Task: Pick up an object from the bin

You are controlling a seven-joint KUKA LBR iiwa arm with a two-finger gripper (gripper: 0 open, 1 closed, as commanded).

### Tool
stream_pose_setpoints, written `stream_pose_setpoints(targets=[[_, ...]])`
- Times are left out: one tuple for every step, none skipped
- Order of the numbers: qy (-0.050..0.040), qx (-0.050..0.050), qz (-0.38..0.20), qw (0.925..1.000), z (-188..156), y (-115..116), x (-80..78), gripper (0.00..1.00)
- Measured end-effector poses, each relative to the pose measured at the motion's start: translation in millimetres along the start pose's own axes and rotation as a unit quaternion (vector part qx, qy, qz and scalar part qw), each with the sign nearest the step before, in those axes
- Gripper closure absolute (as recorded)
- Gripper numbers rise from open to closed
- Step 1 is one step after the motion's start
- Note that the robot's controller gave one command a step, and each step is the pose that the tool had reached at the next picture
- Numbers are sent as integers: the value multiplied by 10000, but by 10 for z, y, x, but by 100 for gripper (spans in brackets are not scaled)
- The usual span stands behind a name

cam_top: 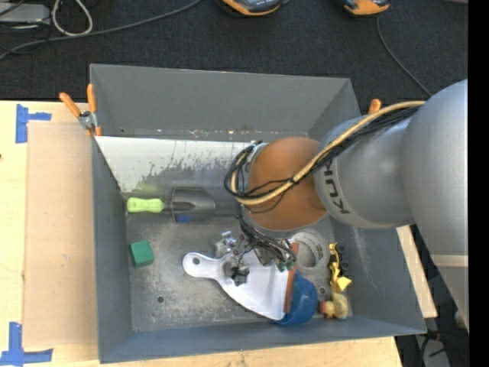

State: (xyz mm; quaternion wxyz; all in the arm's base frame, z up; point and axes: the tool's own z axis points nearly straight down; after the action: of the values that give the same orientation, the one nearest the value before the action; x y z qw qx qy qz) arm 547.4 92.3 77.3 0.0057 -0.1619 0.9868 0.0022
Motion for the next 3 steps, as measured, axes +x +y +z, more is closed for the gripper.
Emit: stream_pose_setpoints(targets=[[20,-6,10,10000,-174,9,15,100],[10,-2,10,10000,-421,12,6,100],[4,0,13,10000,-564,15,0,100]])
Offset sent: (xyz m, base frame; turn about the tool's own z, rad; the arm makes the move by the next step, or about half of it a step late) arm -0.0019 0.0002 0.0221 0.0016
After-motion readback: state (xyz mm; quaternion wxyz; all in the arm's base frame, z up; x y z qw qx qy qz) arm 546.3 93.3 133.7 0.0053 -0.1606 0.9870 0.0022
